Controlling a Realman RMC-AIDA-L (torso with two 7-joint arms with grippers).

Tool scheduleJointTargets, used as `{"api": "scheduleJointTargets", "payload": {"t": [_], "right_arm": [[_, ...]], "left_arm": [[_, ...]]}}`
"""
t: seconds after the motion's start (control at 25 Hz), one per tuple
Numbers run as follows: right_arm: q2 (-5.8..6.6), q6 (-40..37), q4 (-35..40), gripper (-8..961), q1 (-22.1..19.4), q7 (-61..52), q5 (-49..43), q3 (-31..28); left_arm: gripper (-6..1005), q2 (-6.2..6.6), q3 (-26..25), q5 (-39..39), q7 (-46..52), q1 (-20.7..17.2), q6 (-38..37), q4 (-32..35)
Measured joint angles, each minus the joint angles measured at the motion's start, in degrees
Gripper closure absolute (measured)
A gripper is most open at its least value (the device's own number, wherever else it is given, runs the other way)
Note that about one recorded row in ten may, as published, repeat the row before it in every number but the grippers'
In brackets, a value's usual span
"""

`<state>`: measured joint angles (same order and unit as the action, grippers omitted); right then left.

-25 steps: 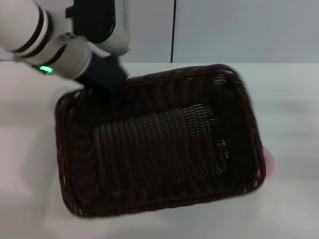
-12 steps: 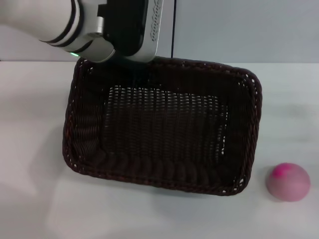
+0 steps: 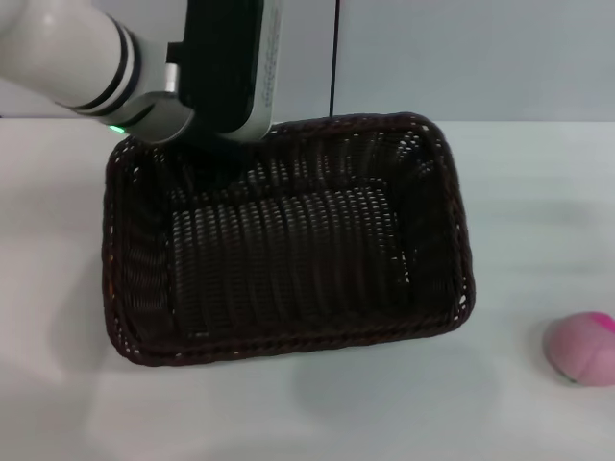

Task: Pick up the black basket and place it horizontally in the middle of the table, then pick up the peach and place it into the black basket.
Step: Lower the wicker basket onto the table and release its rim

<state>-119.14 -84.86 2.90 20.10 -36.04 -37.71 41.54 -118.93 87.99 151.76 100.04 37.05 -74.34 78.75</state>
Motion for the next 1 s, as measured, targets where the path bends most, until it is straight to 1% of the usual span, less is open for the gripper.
{"api": "scheduleJointTargets", "payload": {"t": [0.36,0.56,1.0], "right_arm": [[0.14,2.1,0.3,433,0.9,0.0,0.0,0.1],[0.14,2.3,0.4,436,1.0,0.3,0.0,0.1],[0.23,4.2,1.3,444,1.0,0.5,-0.1,-0.1]], "left_arm": [[818,0.24,1.3,0.8,-0.3,-1.2,0.3,-0.3],[817,-0.07,2.1,1.6,0.5,-0.3,-0.4,-2.5],[817,-0.09,4.6,2.0,2.0,-0.6,2.5,-3.2]]}}
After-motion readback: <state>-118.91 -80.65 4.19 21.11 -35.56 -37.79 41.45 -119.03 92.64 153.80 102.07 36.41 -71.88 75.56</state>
